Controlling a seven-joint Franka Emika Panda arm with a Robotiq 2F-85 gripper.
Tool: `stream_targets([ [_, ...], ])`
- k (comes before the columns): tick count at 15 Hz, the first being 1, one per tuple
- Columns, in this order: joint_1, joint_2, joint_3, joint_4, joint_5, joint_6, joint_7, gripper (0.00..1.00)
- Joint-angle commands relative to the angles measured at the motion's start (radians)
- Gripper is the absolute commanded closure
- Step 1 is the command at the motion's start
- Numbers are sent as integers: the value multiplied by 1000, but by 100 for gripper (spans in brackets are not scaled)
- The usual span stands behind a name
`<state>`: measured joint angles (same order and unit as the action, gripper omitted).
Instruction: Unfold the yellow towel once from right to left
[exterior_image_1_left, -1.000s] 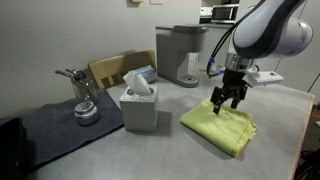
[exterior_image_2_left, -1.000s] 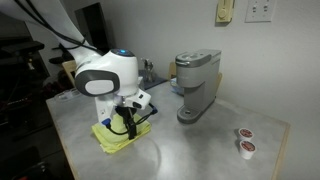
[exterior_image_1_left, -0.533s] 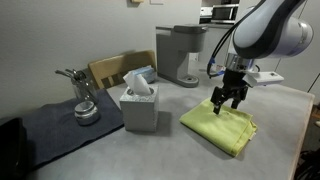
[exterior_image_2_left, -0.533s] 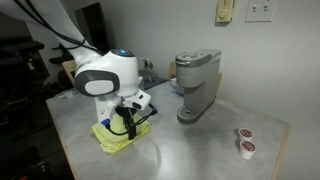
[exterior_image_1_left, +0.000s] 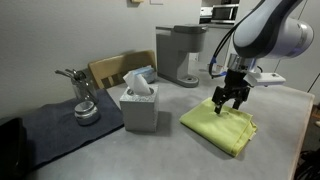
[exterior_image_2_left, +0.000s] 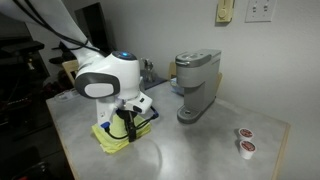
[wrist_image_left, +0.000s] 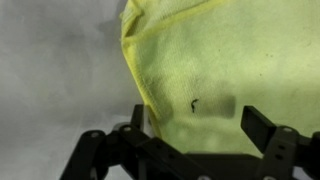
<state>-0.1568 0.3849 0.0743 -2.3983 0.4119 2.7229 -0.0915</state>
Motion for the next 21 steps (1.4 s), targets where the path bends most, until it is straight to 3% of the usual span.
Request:
stream_targets([
  [1,-32,24,24,8,34,21,-41,31],
  [11,-29,23,23,12,31,21,-37,100],
  [21,39,-75,30,-36,12,30,46,99],
])
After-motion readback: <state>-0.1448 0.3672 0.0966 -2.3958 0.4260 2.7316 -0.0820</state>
